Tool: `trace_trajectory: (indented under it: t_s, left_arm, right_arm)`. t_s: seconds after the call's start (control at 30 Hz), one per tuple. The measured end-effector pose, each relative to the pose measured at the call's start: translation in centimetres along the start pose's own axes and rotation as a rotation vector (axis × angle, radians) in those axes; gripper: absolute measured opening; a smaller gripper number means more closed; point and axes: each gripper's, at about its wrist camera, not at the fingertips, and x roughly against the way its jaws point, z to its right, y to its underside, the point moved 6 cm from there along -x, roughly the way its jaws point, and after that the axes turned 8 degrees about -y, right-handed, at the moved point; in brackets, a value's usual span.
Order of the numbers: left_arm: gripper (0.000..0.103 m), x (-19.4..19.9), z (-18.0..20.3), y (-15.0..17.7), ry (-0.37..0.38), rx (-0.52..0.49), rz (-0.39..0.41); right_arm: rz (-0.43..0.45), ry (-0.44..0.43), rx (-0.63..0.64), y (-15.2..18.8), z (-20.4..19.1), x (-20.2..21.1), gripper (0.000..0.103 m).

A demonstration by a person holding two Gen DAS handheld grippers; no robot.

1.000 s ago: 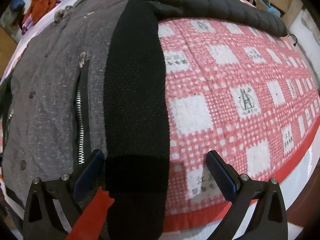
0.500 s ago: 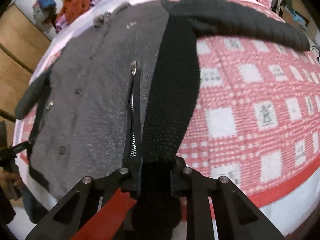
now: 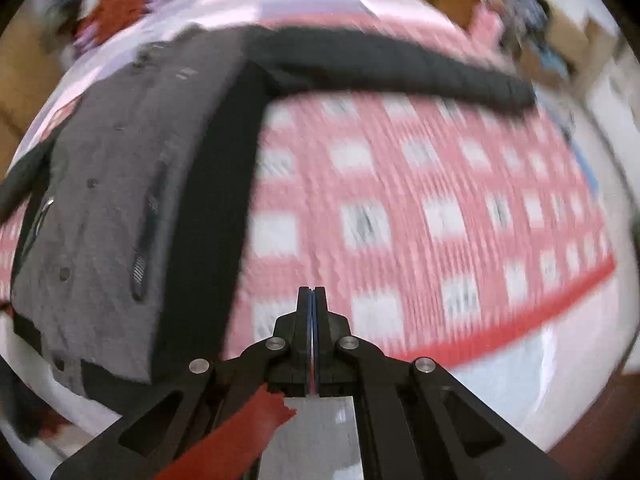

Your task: Fold large clothes

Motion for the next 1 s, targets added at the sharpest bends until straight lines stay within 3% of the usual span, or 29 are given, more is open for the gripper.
trace_trajectory:
  t_s: [0.03,0.1,0.17,0.2,0.23,0.3,0.43,0.47,0.5,0.53,0.57,0.6,0.67,0.73,0.83,0.93,1.0]
  left_arm:
    - [0.017,0.4,1.3,-1.2,0.008,-0.023,0.03]
    - [0.049,1.4,4.9,-4.8,0.028,-0.09,0.123]
    - [0.072,1.7,8.2,-7.8,0.06,-0.127,0.19]
    - [0.075,1.5,10.1,-9.3,0.088,-0.141,0.216]
    - [0.075,0.9,12.5,-11.2,0.123,-0.167,0.239]
    - [0.076,-1.0,16.4,-14.2,0.123,-0.228,0.258]
    - [0.076,-6.7,19.8,-17.5,0.02,-0.304,0.219]
    - [0.076,-8.1,19.6,-17.6,-0.005,-0.301,0.185]
    - [0.078,-10.3,18.9,-17.5,-0.031,-0.289,0.133]
    - [0.082,-11.3,18.1,-16.9,-0.018,-0.271,0.108]
    - [0.085,-11.6,17.2,-16.6,0.044,-0.237,0.136]
    - [0.085,-11.2,16.4,-16.4,0.085,-0.211,0.186]
    - [0.085,-10.9,15.7,-15.5,0.089,-0.23,0.211]
    - [0.088,-11.0,16.0,-15.6,0.076,-0.251,0.224]
    - [0.094,-11.3,16.4,-15.4,0.059,-0.265,0.236]
    - [0.096,-11.4,16.7,-15.2,0.041,-0.269,0.252]
    - [0.096,-11.4,16.6,-15.1,0.04,-0.267,0.253]
  right_arm:
    - [0.019,-0.001,0.037,-0.9,-1.0,-0.2,0.0]
    - [0.06,-0.036,0.111,-4.3,-4.2,-1.6,0.0]
    - [0.079,-0.071,0.135,-7.6,-7.2,-3.4,0.0]
    - [0.094,-0.106,0.143,-9.2,-8.7,-4.3,0.0]
    - [0.109,-0.13,0.158,-10.7,-10.0,-5.1,0.0]
    - [0.138,-0.129,0.236,-13.9,-13.5,-6.9,0.0]
    - [0.138,-0.079,0.379,-17.9,-17.5,-11.7,0.008]
    - [0.114,-0.052,0.409,-18.3,-17.6,-13.3,0.023]
    - [0.085,-0.009,0.423,-18.6,-17.0,-14.8,0.05]
    - [0.051,0.042,0.424,-18.7,-15.5,-16.6,0.065]
    - [0.036,0.074,0.411,-18.7,-14.2,-17.7,0.088]
    - [0.047,0.05,0.376,-18.7,-12.4,-18.0,0.094]
    - [0.084,0.019,0.283,-18.9,-8.9,-17.5,0.098]
    - [0.116,0.047,0.186,-18.8,-4.8,-16.5,0.099]
    - [0.118,0.163,0.043,-18.9,0.3,-15.8,0.099]
    - [0.184,0.181,0.02,-20.2,-0.1,-14.3,0.099]
    - [0.231,0.115,0.157,-22.3,-4.3,-14.4,0.099]
